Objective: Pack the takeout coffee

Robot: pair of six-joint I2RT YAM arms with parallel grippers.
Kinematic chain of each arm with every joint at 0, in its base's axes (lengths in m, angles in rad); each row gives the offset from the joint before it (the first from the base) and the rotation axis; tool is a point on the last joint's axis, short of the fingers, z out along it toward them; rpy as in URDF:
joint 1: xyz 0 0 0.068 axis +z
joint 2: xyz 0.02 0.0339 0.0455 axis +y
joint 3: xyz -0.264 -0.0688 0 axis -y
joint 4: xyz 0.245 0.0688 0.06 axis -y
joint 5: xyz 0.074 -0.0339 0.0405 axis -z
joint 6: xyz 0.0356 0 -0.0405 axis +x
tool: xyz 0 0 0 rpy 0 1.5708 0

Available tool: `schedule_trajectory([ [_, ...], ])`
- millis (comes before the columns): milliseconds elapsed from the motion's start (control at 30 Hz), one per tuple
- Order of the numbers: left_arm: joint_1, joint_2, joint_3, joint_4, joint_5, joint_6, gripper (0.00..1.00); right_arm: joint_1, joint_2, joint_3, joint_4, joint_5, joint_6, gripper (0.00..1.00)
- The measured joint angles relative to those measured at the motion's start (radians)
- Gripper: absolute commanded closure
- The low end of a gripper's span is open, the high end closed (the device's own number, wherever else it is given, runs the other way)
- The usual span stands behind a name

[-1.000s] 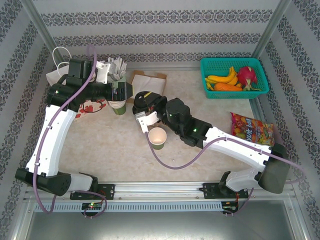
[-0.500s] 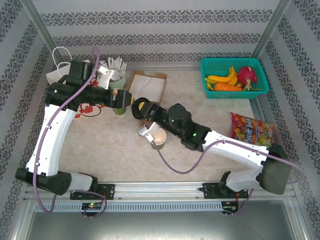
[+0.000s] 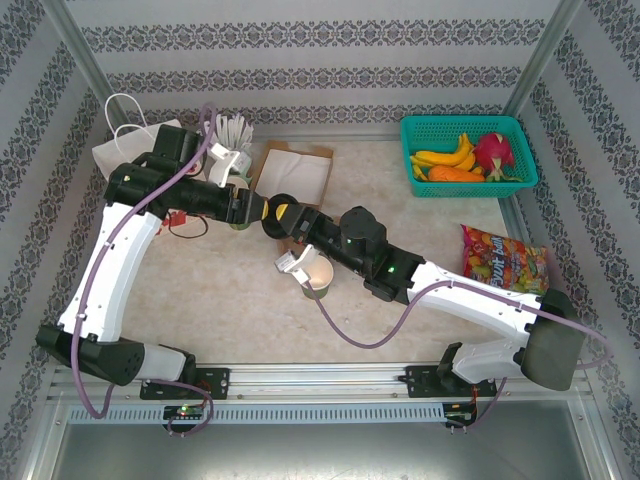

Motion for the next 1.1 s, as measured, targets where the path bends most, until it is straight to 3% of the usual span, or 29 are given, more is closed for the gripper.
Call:
schedule_trajectory([
  [400,-0.017,0.032,-0.002,-0.007,-0.018,0.016,0.66,0.0,0.001,0.0,0.016,-0.028,0.001,0.93],
  [833,-0.051,0.061,-0.001,-0.021,-0.084,0.042,1.0,0.0,0.023,0.0,0.013,-0.035,0.012,0.93],
  [967,-0.055,0.061,0.0,-0.02,-0.1,0.043,1.0,0.0,0.023,0.0,0.009,-0.032,0.022,0.84],
  [1100,-0.061,0.06,0.003,-0.019,-0.116,0.038,1.0,0.0,0.024,0.0,0.003,-0.023,0.047,0.67],
])
